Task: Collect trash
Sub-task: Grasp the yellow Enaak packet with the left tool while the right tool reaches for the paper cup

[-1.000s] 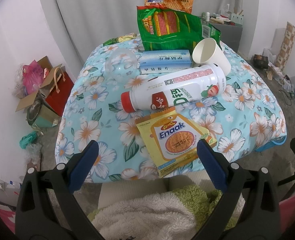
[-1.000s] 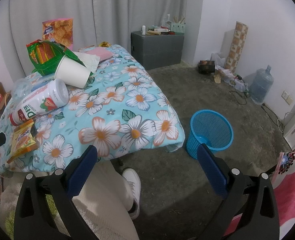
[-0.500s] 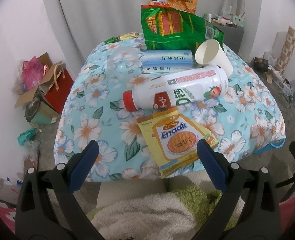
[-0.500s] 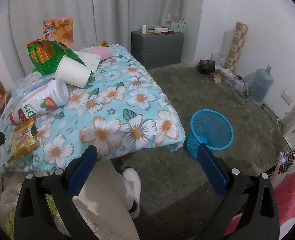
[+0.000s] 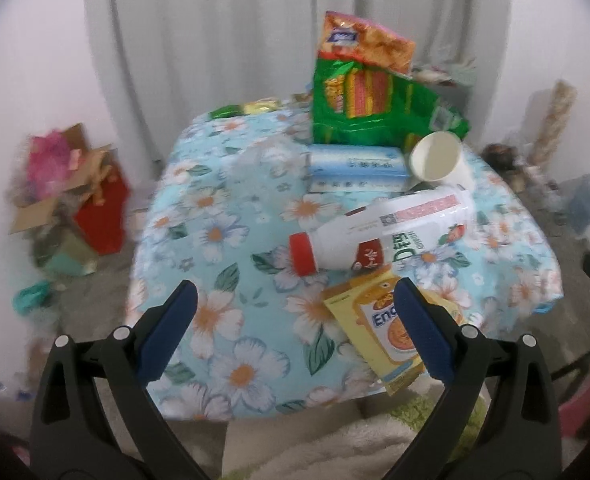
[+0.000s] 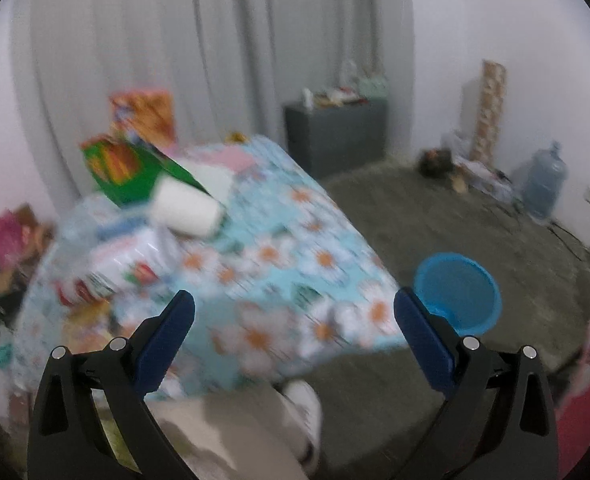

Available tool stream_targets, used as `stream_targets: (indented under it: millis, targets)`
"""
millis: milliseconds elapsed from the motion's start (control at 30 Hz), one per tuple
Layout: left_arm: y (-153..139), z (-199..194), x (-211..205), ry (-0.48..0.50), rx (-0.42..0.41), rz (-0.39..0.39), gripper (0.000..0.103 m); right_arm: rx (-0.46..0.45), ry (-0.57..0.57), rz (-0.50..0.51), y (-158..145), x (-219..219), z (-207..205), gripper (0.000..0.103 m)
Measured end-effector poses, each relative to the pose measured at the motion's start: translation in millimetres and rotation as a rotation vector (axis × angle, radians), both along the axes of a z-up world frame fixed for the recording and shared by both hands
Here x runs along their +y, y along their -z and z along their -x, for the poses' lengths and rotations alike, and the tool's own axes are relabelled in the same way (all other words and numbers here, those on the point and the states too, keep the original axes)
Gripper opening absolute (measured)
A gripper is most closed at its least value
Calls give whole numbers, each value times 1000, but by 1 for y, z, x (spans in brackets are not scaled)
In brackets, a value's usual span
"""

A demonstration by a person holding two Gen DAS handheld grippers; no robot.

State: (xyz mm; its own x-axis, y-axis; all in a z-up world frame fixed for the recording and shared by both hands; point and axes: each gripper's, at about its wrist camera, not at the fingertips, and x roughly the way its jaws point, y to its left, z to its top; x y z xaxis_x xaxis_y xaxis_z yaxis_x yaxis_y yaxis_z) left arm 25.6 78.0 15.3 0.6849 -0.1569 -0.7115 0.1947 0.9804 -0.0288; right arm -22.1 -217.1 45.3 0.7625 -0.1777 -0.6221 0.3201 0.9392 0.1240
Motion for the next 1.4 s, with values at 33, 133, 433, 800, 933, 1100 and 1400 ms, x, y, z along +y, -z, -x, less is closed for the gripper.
stream_targets:
  millis: [33, 133, 433, 800, 933, 1100, 1400]
  targets:
    - [4, 1, 9, 34, -7, 70, 94, 5, -25, -4, 0, 5, -5, 97]
    - [21, -2, 29, 57, 44, 255, 94, 41, -109, -59, 5, 14, -24, 97]
    - [60, -8, 14, 208, 201, 410, 94, 105, -201, -305, 26, 17, -65, 97]
    - [105, -35, 11, 273, 440, 557, 56, 182, -217, -540, 64, 19, -92, 83]
    - [110, -43, 12, 272, 480, 607, 56, 184, -207, -558, 67, 17, -93, 76]
    - [103, -41, 1, 275, 459, 506, 50, 135, -166, -491, 50, 4, -100, 76]
    - [100, -39, 0, 211, 426, 394, 19, 63, -197, -353, 10, 2, -174, 69]
